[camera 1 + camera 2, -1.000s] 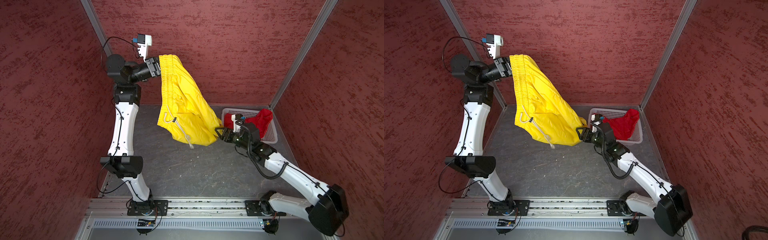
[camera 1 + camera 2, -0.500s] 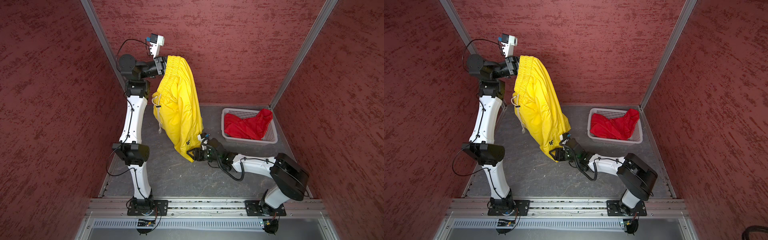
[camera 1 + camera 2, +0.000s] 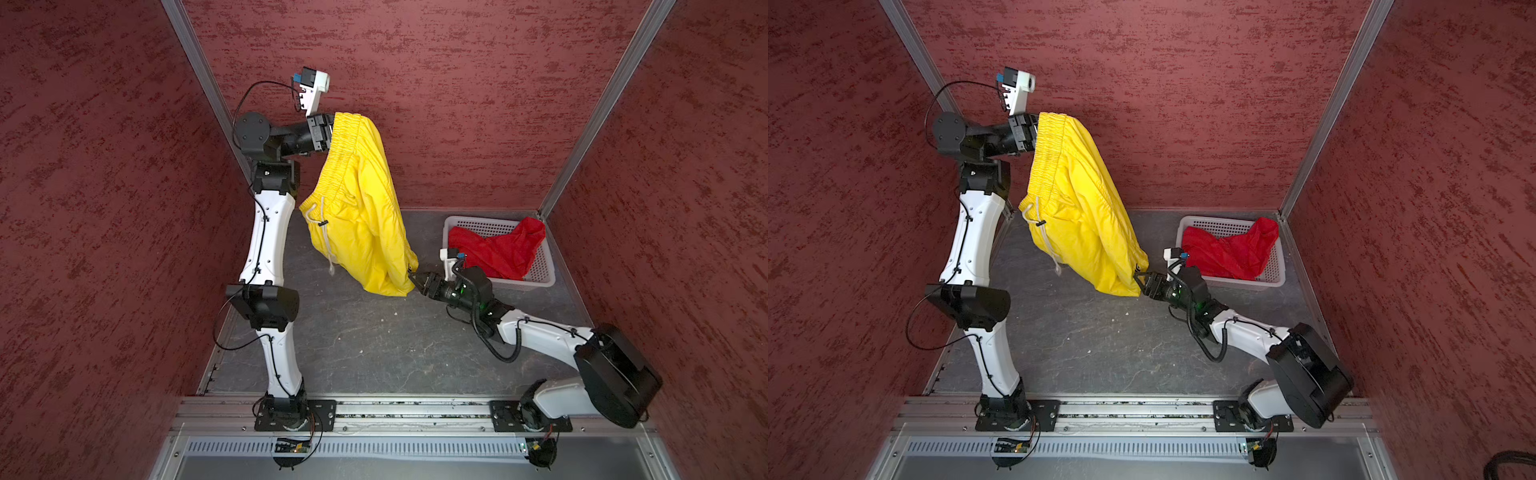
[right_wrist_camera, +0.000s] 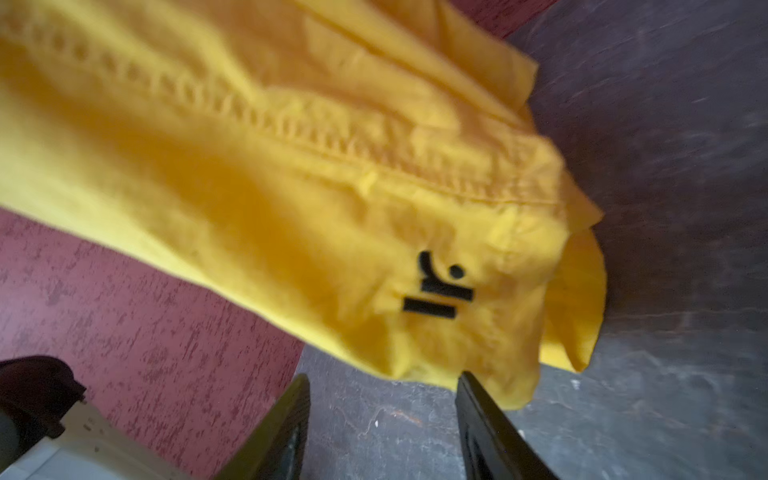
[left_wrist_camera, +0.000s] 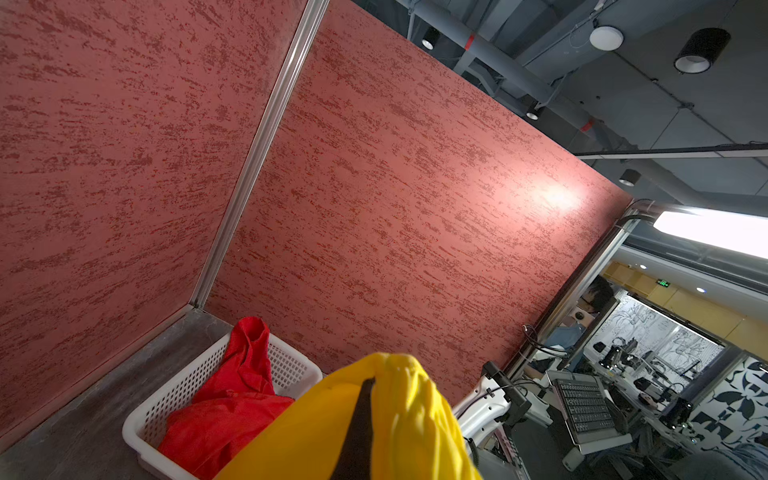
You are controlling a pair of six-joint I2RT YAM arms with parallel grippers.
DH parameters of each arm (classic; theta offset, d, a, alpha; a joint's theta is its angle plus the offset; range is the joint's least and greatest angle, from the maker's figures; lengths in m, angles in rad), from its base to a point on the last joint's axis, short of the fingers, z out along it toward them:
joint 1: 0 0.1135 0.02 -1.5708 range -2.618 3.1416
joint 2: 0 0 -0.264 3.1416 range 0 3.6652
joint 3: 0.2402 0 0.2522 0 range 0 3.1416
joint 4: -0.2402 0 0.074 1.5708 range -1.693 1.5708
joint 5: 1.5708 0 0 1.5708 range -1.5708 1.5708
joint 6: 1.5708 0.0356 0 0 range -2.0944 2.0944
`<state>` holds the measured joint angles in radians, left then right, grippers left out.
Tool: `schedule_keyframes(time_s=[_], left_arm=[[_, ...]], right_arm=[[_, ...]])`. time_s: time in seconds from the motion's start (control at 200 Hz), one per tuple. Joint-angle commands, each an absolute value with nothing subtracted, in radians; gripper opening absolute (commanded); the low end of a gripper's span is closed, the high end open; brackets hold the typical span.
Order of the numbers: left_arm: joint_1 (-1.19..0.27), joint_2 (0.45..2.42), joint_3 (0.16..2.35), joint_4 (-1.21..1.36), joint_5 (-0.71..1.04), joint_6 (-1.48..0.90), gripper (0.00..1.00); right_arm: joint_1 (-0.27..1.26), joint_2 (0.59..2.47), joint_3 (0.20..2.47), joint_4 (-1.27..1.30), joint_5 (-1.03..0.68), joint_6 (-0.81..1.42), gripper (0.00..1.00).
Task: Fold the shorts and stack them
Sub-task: 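Grasp the shorts leg hem with the right gripper, then lift and stretch the shorts leg with the right gripper away from the left gripper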
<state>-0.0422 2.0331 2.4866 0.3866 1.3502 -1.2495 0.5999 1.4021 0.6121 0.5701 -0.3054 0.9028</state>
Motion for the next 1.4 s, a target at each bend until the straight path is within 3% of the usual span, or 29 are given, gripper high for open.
schedule_keyframes(time_s=[0.0, 0.331, 0.476, 0.792, 1.062, 1.122, 1.282, 1.398], left_arm=[[-0.041, 1.989, 2.499, 0.433, 1.346, -1.263, 0.0], [-0.07, 1.972, 2.471, 0.53, 1.362, -1.326, 0.0], [-0.082, 1.956, 2.471, 0.535, 1.373, -1.323, 0.0], [-0.083, 1.94, 2.467, 0.5, 1.37, -1.292, 0.0], [-0.081, 1.948, 2.458, 0.491, 1.371, -1.285, 0.0], [-0.078, 1.947, 2.458, 0.491, 1.369, -1.284, 0.0], [-0.06, 1.942, 2.439, 0.502, 1.368, -1.291, 0.0], [-0.032, 1.934, 2.41, 0.539, 1.356, -1.324, 0.0]], right_arm=[[0.545, 1.336, 0.593, 0.661, -0.406, 0.954, 0.58], [0.504, 1.314, 0.698, 0.356, -0.345, 0.861, 0.66], [0.504, 1.406, 0.678, 0.47, -0.404, 0.949, 0.71], [0.518, 1.64, 0.653, 0.876, -0.564, 1.197, 0.69], [0.519, 1.693, 0.68, 1.134, -0.592, 1.309, 0.52], [0.519, 1.696, 0.686, 1.167, -0.598, 1.329, 0.41], [0.506, 1.633, 0.663, 1.136, -0.592, 1.318, 0.0], [0.462, 1.5, 0.652, 0.966, -0.577, 1.231, 0.0]])
